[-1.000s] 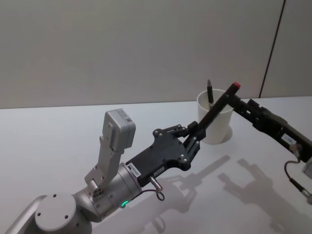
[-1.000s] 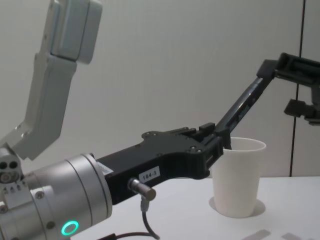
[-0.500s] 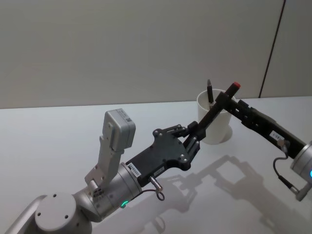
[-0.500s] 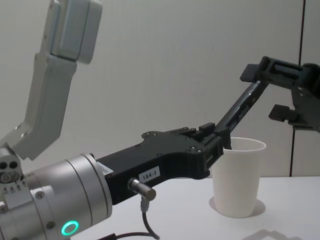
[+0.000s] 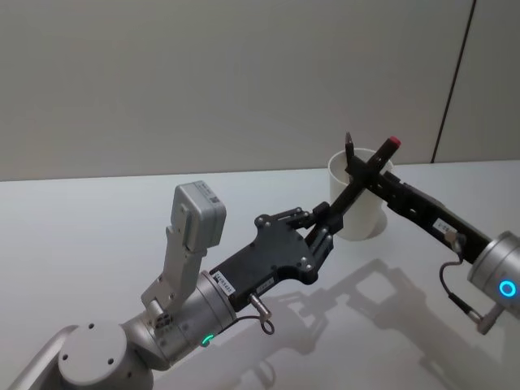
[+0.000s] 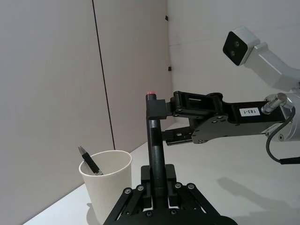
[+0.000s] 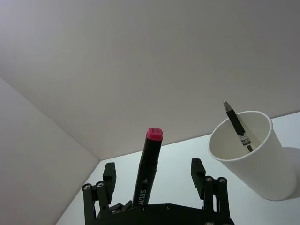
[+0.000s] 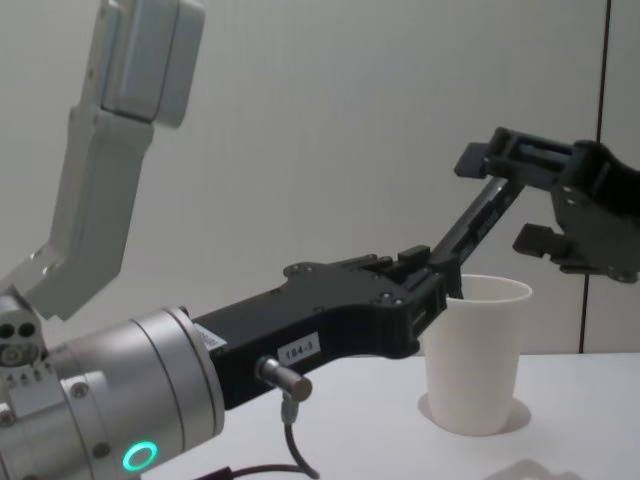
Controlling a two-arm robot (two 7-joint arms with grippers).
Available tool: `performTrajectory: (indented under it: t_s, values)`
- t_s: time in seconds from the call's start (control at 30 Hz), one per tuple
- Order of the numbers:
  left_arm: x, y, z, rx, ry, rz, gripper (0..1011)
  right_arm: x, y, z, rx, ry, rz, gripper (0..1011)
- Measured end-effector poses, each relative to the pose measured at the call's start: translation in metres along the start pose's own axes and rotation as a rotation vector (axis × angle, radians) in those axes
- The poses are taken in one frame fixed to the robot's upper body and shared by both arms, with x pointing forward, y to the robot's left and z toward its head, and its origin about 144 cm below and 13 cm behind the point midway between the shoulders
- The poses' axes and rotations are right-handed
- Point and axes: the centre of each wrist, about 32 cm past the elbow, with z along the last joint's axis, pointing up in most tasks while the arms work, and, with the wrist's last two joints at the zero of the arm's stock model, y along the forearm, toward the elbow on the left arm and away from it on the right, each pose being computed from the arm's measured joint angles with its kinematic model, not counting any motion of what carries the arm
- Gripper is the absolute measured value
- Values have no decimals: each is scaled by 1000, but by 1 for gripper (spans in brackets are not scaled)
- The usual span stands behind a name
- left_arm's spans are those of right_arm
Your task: Place the pen into the pen holder.
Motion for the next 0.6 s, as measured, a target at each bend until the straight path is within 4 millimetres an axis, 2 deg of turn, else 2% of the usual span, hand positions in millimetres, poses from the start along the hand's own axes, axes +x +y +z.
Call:
performTrajectory:
  t_s: [0.6]
  values:
    - [0,0,0,0,0,0,178,-3,9,-6,-12,38,-5,1001]
